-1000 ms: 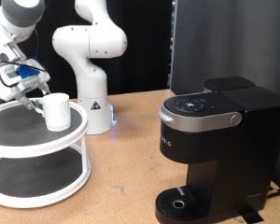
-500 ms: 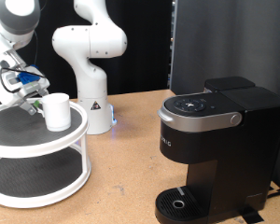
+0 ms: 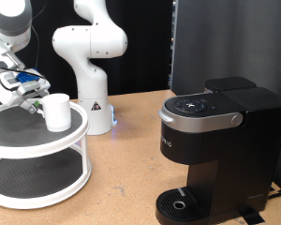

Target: Make a cup of coffee with the keurig machine

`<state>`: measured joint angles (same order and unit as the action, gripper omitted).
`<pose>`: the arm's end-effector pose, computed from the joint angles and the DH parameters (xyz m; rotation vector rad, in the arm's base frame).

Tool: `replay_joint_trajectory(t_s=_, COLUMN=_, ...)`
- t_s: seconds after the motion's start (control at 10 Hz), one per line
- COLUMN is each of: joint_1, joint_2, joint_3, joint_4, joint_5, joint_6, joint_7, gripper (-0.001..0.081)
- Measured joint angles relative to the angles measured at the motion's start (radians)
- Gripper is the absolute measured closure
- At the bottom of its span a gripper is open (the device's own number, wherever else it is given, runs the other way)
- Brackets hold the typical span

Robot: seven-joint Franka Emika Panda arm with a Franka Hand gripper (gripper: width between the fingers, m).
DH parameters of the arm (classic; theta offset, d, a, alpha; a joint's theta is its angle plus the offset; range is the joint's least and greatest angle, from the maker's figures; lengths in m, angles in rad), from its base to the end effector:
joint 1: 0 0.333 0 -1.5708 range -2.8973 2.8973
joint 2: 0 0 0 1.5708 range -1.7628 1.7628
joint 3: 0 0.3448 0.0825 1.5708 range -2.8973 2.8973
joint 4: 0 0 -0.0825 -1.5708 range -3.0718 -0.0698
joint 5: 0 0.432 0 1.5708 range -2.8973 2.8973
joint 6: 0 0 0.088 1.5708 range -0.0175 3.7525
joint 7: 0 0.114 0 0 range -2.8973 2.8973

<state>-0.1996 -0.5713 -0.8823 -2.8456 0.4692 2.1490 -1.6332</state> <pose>0.2216 -0.2568 0.2833 -2.4115 -0.4548 -0.8538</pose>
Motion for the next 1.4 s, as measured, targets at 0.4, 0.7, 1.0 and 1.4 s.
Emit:
replay_joint_trajectory(t_s=0.4, joint_1=0.000, joint_2=0.000, joint_3=0.001, joint_4=0.000, joint_5=0.000, joint_6=-0.001, joint_7=0.000, gripper=0.0093)
replay_joint_trajectory(t_s=0.7, joint_1=0.000, joint_2=0.000, joint_3=0.005, joint_4=0.000, joint_5=-0.001, joint_6=-0.001, joint_7=0.003, gripper=0.0434)
replay_joint_trajectory(t_s=1.0, joint_1=-0.015, joint_2=-0.003, joint_3=0.044, joint_4=0.014, joint_5=-0.018, joint_6=-0.046, joint_7=0.070, gripper=0.0736)
replay_joint_trajectory(t_s=1.4, joint_1=-0.062, joint_2=-0.062, joint_3=0.129, joint_4=0.070, joint_5=-0.039, joint_6=-0.204, joint_7=0.238, gripper=0.0736)
